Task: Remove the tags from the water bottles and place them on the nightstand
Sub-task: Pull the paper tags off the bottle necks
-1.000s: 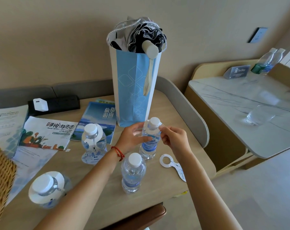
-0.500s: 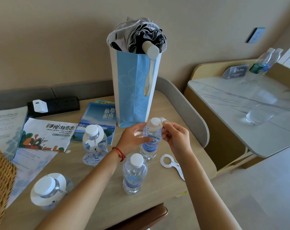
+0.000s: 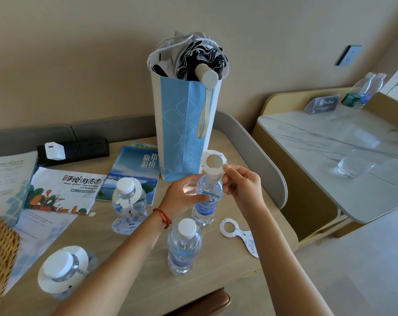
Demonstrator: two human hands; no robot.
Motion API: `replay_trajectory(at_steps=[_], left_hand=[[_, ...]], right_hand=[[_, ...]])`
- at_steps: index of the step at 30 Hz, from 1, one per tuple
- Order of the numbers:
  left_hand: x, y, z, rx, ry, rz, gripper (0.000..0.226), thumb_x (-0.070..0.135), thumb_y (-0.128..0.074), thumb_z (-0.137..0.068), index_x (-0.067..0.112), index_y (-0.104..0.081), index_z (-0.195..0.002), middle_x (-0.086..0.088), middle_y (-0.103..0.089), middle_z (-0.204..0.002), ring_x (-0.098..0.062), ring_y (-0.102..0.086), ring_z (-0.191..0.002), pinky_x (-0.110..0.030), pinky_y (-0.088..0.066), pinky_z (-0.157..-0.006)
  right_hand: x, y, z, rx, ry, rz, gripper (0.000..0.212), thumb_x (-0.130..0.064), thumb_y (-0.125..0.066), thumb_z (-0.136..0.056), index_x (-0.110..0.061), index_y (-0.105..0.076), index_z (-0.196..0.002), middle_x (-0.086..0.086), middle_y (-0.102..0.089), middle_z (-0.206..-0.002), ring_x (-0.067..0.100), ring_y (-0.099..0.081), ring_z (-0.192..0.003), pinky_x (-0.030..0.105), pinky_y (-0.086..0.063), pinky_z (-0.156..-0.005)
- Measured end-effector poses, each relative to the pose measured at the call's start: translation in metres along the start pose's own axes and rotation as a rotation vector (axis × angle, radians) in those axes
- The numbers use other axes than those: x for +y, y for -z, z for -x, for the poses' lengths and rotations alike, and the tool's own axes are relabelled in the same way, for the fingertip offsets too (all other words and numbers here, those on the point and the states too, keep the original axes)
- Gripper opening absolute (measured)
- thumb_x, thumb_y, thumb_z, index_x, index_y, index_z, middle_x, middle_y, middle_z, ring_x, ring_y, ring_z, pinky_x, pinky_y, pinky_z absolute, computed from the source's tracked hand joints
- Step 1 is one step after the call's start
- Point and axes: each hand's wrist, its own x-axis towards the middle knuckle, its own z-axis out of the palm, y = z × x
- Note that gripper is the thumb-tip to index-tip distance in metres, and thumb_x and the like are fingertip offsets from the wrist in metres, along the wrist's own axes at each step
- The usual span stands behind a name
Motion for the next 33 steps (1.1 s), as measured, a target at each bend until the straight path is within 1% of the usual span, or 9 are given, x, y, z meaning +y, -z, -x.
replay_trajectory(at_steps=[7, 11, 17, 20, 22, 24, 27, 30, 33], left_hand=[[-0.003, 0.001, -0.001, -0.015, 0.028, 0.004, 0.056, 0.043, -0.08, -0.05, 0.044, -0.058, -0.101, 0.023, -0.063, -0.106, 0.007, -0.06, -0.099, -0.007, -0.047, -0.074], [0.0, 0.0, 0.001, -0.022, 0.023, 0.009, 0.054, 0.037, -0.079, -0.052, 0.044, -0.058, -0.102, 0.021, -0.063, -0.107, 0.005, -0.06, -0.101, -0.009, -0.048, -0.079], [0.006, -0.001, 0.004, -0.012, 0.028, -0.02, 0.052, 0.031, -0.077, -0.058, 0.043, -0.056, -0.104, 0.017, -0.063, -0.108, 0.004, -0.059, -0.102, -0.013, -0.048, -0.083], [0.008, -0.002, 0.006, 0.004, 0.026, -0.051, 0.053, 0.02, -0.077, -0.066, 0.035, -0.054, -0.112, 0.01, -0.062, -0.113, -0.003, -0.058, -0.107, -0.02, -0.047, -0.089], [0.01, -0.001, 0.008, 0.044, 0.013, -0.092, 0.056, 0.015, -0.076, -0.07, 0.026, -0.053, -0.12, 0.006, -0.06, -0.117, -0.008, -0.058, -0.107, -0.016, -0.047, -0.086], [0.014, 0.0, 0.012, 0.103, 0.002, -0.112, 0.055, 0.015, -0.075, -0.072, 0.017, -0.054, -0.122, 0.005, -0.06, -0.117, -0.008, -0.058, -0.104, -0.009, -0.048, -0.08], [0.023, 0.001, 0.02, 0.163, -0.001, -0.119, 0.045, 0.018, -0.071, -0.076, 0.016, -0.056, -0.119, 0.006, -0.061, -0.116, -0.007, -0.059, -0.104, -0.008, -0.047, -0.082], [0.036, 0.003, 0.032, 0.2, -0.033, -0.129, 0.039, 0.018, -0.07, -0.078, 0.015, -0.059, -0.115, 0.005, -0.062, -0.113, -0.007, -0.061, -0.102, -0.01, -0.047, -0.084], [0.053, 0.004, 0.048, 0.225, -0.099, -0.126, 0.032, 0.017, -0.068, -0.079, 0.014, -0.063, -0.11, 0.002, -0.066, -0.108, -0.006, -0.064, -0.097, -0.01, -0.048, -0.083]], right_hand=[[0.023, 0.058, 0.004, 0.147, -0.119, 0.071, 0.016, -0.013, -0.063, -0.086, -0.007, -0.068, -0.072, 0.001, -0.062, -0.053, 0.012, -0.053, -0.044, 0.019, -0.045, -0.045], [0.051, 0.09, 0.0, 0.21, -0.283, 0.257, 0.016, -0.013, -0.064, -0.085, -0.005, -0.068, -0.071, 0.004, -0.065, -0.056, 0.01, -0.057, -0.046, 0.018, -0.047, -0.046], [0.094, 0.107, -0.011, 0.213, -0.449, 0.499, 0.023, -0.013, -0.063, -0.084, -0.004, -0.066, -0.063, 0.005, -0.065, -0.056, 0.012, -0.055, -0.043, 0.021, -0.043, -0.045], [0.108, 0.11, -0.013, 0.247, -0.489, 0.591, 0.028, -0.014, -0.065, -0.081, -0.008, -0.06, -0.054, 0.003, -0.06, -0.049, 0.014, -0.051, -0.045, 0.024, -0.042, -0.048], [0.111, 0.11, -0.013, 0.282, -0.508, 0.619, 0.03, -0.019, -0.067, -0.079, -0.01, -0.058, -0.052, 0.002, -0.058, -0.047, 0.014, -0.05, -0.044, 0.025, -0.041, -0.047], [0.109, 0.107, -0.011, 0.301, -0.504, 0.631, 0.032, -0.025, -0.068, -0.079, -0.01, -0.061, -0.052, 0.002, -0.058, -0.046, 0.014, -0.051, -0.044, 0.025, -0.042, -0.048], [0.095, 0.096, -0.009, 0.287, -0.431, 0.613, 0.033, -0.032, -0.064, -0.083, -0.009, -0.065, -0.059, 0.002, -0.061, -0.048, 0.014, -0.053, -0.045, 0.027, -0.043, -0.05], [0.065, 0.072, -0.001, 0.227, -0.292, 0.529, 0.027, -0.028, -0.062, -0.086, -0.009, -0.067, -0.067, -0.001, -0.063, -0.05, 0.008, -0.055, -0.043, 0.023, -0.043, -0.046], [0.027, 0.039, 0.016, 0.183, -0.118, 0.432, 0.024, -0.023, -0.061, -0.087, -0.01, -0.067, -0.067, -0.003, -0.062, -0.048, 0.004, -0.054, -0.04, 0.017, -0.044, -0.042]])
